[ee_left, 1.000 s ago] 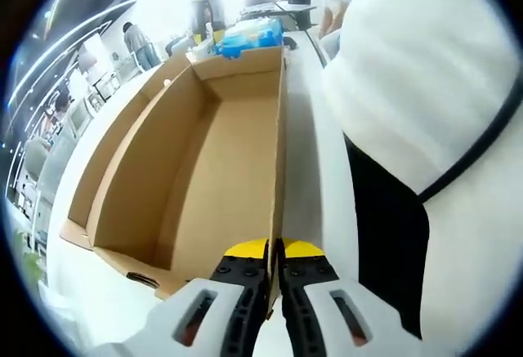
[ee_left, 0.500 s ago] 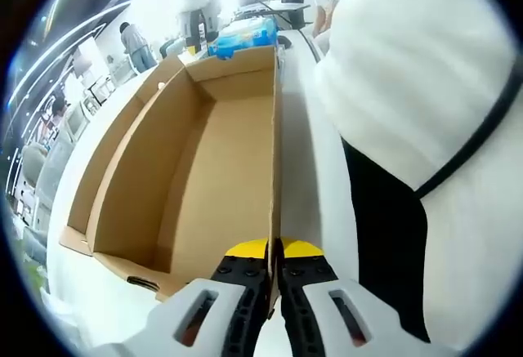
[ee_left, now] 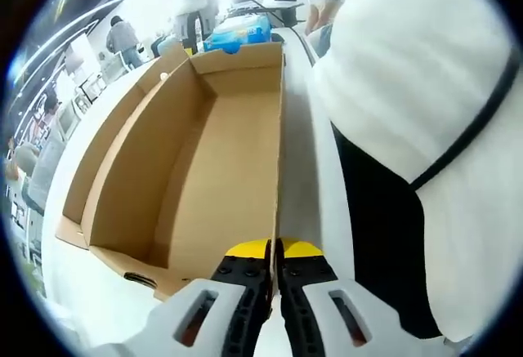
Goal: Operate the shoe box by opening the lid, removing the specified soft item, and placing it in the target area until the item is outside and the box remains undamaged.
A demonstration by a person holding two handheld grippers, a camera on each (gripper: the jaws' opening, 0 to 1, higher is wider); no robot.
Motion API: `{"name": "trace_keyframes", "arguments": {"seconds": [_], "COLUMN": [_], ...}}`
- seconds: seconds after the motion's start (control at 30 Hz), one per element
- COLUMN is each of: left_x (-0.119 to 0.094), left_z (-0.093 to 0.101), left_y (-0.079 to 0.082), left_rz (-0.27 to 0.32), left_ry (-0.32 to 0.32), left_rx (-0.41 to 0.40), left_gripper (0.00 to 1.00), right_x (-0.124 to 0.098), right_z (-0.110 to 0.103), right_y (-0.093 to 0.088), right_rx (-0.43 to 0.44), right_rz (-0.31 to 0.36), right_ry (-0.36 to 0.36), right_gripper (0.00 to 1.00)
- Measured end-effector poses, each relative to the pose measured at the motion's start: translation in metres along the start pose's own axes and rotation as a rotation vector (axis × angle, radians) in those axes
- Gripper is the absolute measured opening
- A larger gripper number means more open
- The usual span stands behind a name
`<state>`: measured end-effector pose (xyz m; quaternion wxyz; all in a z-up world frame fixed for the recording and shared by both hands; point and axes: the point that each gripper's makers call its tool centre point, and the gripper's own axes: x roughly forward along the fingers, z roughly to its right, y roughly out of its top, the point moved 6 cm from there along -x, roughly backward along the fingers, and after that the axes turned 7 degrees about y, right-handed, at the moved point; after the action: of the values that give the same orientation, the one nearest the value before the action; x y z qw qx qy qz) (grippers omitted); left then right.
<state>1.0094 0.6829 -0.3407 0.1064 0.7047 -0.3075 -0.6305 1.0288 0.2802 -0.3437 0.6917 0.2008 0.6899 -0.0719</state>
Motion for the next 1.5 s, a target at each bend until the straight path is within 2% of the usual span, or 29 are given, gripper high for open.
{"name": "trace_keyframes", "arguments": {"seconds": [0.17, 0.33, 0.43, 0.53, 0.67, 1.03, 1.1, 1.13, 1.17, 1.27, 1.37, 1.43, 1.5], "left_x": [0.000, 0.000, 0.000, 0.000, 0.000, 0.001, 0.001, 0.001, 0.001, 0.001, 0.002, 0.002, 0.002], "left_z": [0.000, 0.000, 0.000, 0.000, 0.000, 0.000, 0.000, 0.000, 0.000, 0.000, 0.000, 0.000, 0.000], "left_y": [0.000, 0.001, 0.001, 0.001, 0.002, -0.001, -0.001, -0.001, -0.001, -0.002, -0.002, -0.002, -0.003], "left_rz": [-0.008, -0.010, -0.009, -0.009, -0.007, -0.006, -0.007, -0.007, -0.007, -0.003, -0.001, 0.002, 0.005], "left_ry": [0.009, 0.012, 0.010, 0.008, 0.004, 0.007, 0.004, 0.003, 0.004, 0.010, 0.013, 0.012, 0.015], "left_rx": [-0.008, -0.015, -0.014, -0.013, -0.009, -0.007, -0.008, -0.007, -0.008, -0.004, -0.003, -0.002, 0.002], "left_gripper": [0.02, 0.02, 0.02, 0.02, 0.02, 0.02, 0.02, 0.02, 0.02, 0.02, 0.02, 0.02, 0.02], "right_x": [0.001, 0.003, 0.002, -0.008, -0.017, -0.053, -0.070, -0.074, -0.081, -0.088, -0.096, -0.101, -0.109], "right_z": [-0.002, -0.003, -0.004, -0.004, -0.003, 0.005, 0.007, 0.006, 0.006, 0.010, 0.009, 0.009, 0.007], "right_y": [0.004, 0.004, 0.003, 0.004, 0.004, 0.011, 0.017, 0.018, 0.020, 0.020, 0.016, 0.016, 0.020], "right_rx": [0.001, 0.002, 0.034, 0.050, 0.049, 0.085, 0.170, 0.231, 0.330, 0.441, 0.543, 0.566, 0.577], "right_rz": [0.019, 0.004, 0.027, 0.045, 0.059, 0.078, 0.100, 0.120, 0.162, 0.243, 0.274, 0.294, 0.323], "right_ry": [-0.002, 0.002, 0.020, 0.001, 0.000, -0.092, -0.166, -0.174, -0.198, -0.228, -0.262, -0.300, -0.295], "right_gripper": [0.19, 0.20, 0.26, 0.34, 0.37, 0.37, 0.36, 0.32, 0.30, 0.32, 0.31, 0.30, 0.32]}}
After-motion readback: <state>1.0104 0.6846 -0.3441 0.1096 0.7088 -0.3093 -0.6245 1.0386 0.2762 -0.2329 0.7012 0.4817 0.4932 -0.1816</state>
